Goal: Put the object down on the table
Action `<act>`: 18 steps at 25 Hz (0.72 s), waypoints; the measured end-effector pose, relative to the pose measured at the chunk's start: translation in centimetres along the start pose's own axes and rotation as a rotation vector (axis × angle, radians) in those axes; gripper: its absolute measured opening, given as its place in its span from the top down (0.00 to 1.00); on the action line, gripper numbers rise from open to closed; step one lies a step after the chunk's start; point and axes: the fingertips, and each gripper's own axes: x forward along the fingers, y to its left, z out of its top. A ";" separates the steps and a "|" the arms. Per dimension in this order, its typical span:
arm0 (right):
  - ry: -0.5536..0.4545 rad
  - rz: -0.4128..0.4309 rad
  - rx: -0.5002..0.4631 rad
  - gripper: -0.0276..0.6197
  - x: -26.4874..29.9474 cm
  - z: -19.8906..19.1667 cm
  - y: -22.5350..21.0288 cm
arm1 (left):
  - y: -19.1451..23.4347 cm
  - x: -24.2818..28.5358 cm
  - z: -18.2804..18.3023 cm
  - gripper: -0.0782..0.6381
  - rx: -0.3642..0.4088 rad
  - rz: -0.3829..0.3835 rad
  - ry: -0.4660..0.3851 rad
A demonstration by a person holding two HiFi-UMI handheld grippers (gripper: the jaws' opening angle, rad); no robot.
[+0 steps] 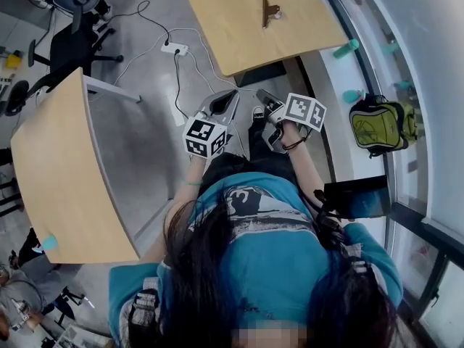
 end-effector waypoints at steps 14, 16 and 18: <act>-0.005 -0.032 0.001 0.94 -4.7 -2.9 -0.6 | -4.1 -1.7 -1.5 0.89 -0.025 -0.033 0.013; 0.005 -0.027 -0.020 0.94 -5.0 -2.9 -0.3 | -4.4 -2.0 -1.2 0.89 -0.025 -0.018 0.005; 0.013 -0.025 -0.039 0.94 -5.8 -2.9 -0.3 | -5.0 -2.1 -0.9 0.89 -0.025 -0.003 -0.001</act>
